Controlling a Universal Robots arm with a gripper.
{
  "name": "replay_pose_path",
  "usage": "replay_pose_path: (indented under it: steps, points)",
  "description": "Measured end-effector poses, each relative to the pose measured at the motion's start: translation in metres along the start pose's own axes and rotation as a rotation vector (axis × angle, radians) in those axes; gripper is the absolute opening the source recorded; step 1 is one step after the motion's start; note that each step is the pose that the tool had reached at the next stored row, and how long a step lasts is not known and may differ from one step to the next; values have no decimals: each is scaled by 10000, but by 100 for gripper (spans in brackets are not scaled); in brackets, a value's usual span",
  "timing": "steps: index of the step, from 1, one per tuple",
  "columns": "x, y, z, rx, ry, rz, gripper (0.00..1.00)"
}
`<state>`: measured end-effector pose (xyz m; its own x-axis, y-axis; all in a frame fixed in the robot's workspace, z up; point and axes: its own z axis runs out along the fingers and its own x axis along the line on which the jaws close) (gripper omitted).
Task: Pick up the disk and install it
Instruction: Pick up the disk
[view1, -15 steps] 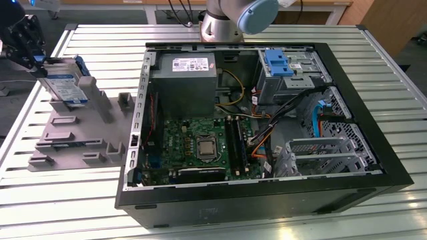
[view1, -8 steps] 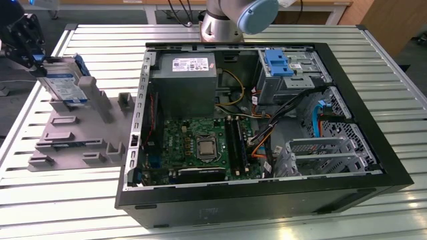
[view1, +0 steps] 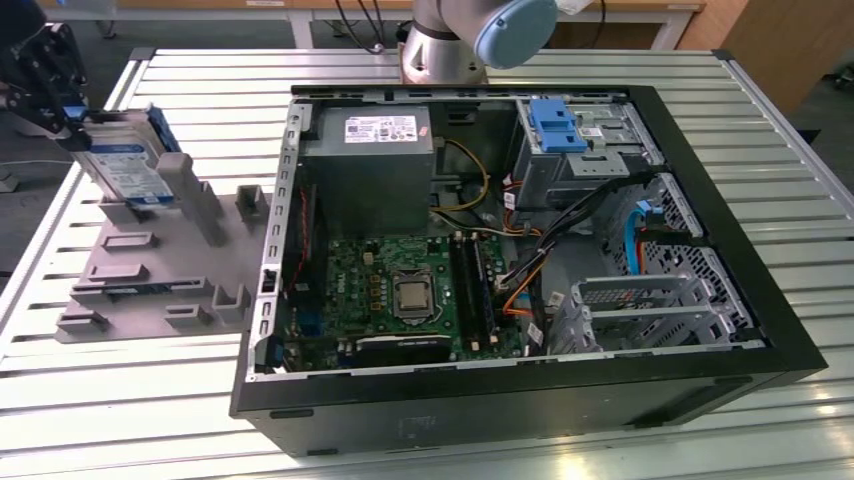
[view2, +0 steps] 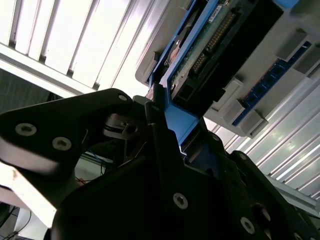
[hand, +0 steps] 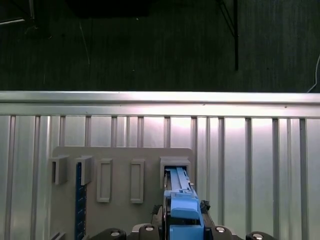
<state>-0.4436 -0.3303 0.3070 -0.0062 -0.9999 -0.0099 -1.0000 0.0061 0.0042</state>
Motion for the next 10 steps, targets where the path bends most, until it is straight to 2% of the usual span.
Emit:
replay_pose_path:
  steps: [3,4,10]
  points:
    - [0,0,-5,2,-1,0,36]
    - [0,0,-51,-1,1,0,36]
    - [-1,0,-71,0,0,0,36]
